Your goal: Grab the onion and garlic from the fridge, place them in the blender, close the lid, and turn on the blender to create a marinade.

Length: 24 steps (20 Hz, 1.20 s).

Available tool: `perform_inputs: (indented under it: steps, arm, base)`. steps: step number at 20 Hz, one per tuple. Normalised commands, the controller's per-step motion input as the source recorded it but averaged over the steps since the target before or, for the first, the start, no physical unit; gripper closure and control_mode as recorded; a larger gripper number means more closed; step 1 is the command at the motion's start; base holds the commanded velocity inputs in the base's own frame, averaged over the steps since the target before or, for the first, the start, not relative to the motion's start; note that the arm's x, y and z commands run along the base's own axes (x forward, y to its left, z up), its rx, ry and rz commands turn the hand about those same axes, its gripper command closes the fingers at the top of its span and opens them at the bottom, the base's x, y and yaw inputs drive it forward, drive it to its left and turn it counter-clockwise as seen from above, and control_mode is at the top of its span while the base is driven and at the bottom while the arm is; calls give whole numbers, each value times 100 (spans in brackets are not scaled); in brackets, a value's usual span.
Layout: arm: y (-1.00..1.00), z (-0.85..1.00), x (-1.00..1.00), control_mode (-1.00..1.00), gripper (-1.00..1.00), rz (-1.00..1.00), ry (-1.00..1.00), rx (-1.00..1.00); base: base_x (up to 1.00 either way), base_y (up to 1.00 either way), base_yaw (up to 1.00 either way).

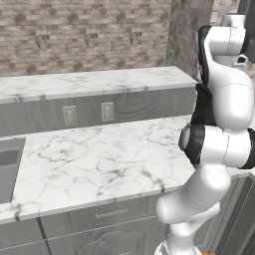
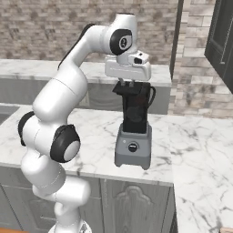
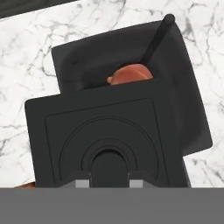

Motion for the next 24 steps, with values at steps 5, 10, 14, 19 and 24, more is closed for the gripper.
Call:
perform_inputs:
  steps: [5, 10, 14, 19, 24]
  arm:
    - [-28, 0, 10, -100, 100, 0, -1, 0]
    - [-4, 0, 6, -100, 100, 0, 0, 0]
    - [-7, 0, 27, -100, 100, 0, 0, -1]
    - [-4, 0, 23, -100, 100, 0, 0, -1]
    - [-20, -6, 9, -100, 100, 2, 0, -1]
  base:
    - [0, 0, 0]
    - [0, 0, 0]
    - [0, 0, 0]
    - [0, 0, 0]
    - [0, 0, 0]
